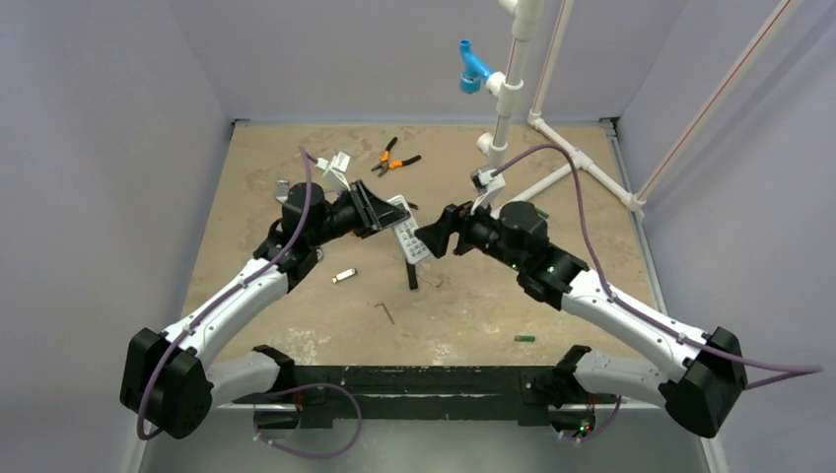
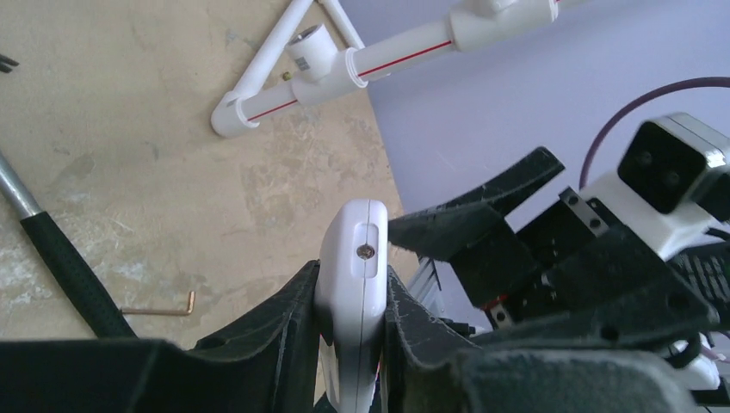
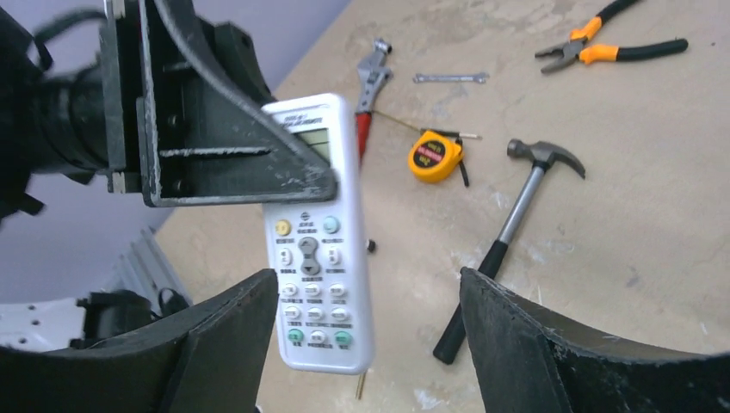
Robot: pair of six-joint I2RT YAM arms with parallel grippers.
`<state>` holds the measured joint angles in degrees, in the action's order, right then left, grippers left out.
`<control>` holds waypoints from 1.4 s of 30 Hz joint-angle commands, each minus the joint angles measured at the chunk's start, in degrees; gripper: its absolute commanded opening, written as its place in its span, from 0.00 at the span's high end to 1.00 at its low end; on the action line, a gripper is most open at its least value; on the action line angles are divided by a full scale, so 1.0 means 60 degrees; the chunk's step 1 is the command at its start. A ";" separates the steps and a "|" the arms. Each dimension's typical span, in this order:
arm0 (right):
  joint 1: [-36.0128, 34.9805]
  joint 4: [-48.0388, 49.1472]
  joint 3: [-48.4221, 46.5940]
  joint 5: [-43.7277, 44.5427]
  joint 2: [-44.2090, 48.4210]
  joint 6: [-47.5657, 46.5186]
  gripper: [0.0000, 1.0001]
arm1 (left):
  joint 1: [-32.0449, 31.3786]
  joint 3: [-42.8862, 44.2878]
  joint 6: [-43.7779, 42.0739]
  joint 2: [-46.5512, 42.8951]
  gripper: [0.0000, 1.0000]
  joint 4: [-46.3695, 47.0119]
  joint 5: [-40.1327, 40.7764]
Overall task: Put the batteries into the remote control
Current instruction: Pick up the remote control from the center of the board, then turn over the remote control.
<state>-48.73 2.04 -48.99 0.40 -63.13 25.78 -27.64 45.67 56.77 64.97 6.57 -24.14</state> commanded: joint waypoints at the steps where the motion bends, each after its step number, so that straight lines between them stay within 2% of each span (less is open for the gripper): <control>1: 0.1531 0.2114 0.0627 -0.3601 0.0184 0.0774 0.24 | 0.0647 -0.0545 0.0814 0.0137 1.00 0.2659 -0.1291; 6: 0.2409 0.4118 0.1502 -0.5007 0.0084 0.2031 0.26 | 0.0813 -0.0524 0.0794 0.0055 1.00 0.3300 -0.1907; 11: 0.3071 0.7464 0.2438 -0.6479 -0.0712 0.4235 0.29 | 0.0812 -0.0514 0.0713 0.0056 1.00 0.3573 -0.2179; 15: 0.3174 0.9400 0.2715 -0.6907 -0.1416 0.5320 0.30 | 0.0812 -0.0565 0.0740 0.0098 1.00 0.3635 -0.2098; 22: 0.3171 1.1585 0.2762 -0.7362 -0.2243 0.6607 0.32 | 0.0801 -0.0531 0.1112 0.0410 1.00 0.4322 -0.1691; 27: 0.3174 1.1755 0.2658 -0.7505 -0.2510 0.6782 0.39 | 0.0763 -0.0317 0.1575 0.0924 1.00 0.5173 -0.1653; 33: 0.3171 1.1184 0.2504 -0.7684 -0.2547 0.6510 0.50 | 0.0598 -0.0088 0.1812 0.1305 1.00 0.5725 -0.1599; 40: 0.3172 1.0515 0.2171 -0.7754 -0.2589 0.6158 0.52 | 0.0505 -0.0121 0.2118 0.1492 1.00 0.6368 -0.1628; 42: 0.3167 1.0531 0.2126 -0.7780 -0.2663 0.6176 0.56 | 0.0506 -0.0112 0.2180 0.1502 1.00 0.6477 -0.1660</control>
<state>-29.28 64.86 -33.32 -44.21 -79.37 63.83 -24.45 42.68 68.38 73.93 38.94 -34.79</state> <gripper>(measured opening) 0.473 0.248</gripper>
